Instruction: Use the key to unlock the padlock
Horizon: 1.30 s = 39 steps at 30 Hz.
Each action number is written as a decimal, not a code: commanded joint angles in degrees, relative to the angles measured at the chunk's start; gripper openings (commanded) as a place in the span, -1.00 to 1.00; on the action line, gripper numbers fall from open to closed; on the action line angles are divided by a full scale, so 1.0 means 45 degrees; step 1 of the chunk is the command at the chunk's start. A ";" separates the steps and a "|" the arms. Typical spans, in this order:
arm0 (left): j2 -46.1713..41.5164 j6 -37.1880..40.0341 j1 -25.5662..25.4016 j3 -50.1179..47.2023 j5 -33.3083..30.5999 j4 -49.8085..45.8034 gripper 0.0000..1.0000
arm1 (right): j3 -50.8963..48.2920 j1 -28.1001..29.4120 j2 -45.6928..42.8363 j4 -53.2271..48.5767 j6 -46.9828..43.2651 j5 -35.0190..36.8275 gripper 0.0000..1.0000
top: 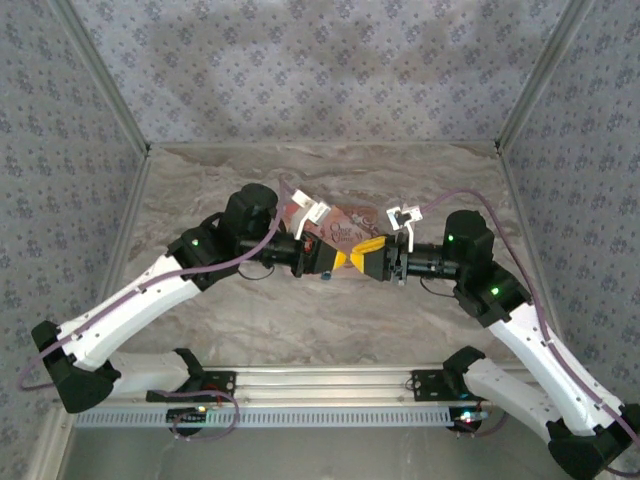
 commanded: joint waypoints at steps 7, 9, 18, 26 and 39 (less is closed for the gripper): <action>-0.0452 0.0100 0.0004 0.0365 0.0069 0.0509 -1.00 | -0.0061 0.0159 -0.0059 0.0223 -0.0099 -0.0514 -0.80; -0.0474 0.0069 0.0020 0.0321 0.0091 0.0572 -1.00 | -0.0023 0.0181 -0.0084 0.0208 -0.0100 -0.0477 -0.91; -0.0552 -0.0055 0.0014 0.0235 -0.0280 0.0738 -0.93 | 0.0369 0.0504 -0.0309 -0.0581 -0.0985 0.0697 -1.00; -0.1074 -0.1635 0.0664 -0.0384 -0.1835 0.1004 0.00 | 0.0695 0.1728 -0.1007 -0.2072 -0.3539 0.6537 -1.00; -0.0090 -0.5863 0.0626 -0.0497 -0.2761 0.1600 0.15 | -0.0208 0.7644 -0.0836 0.0619 -0.9767 1.7815 -1.00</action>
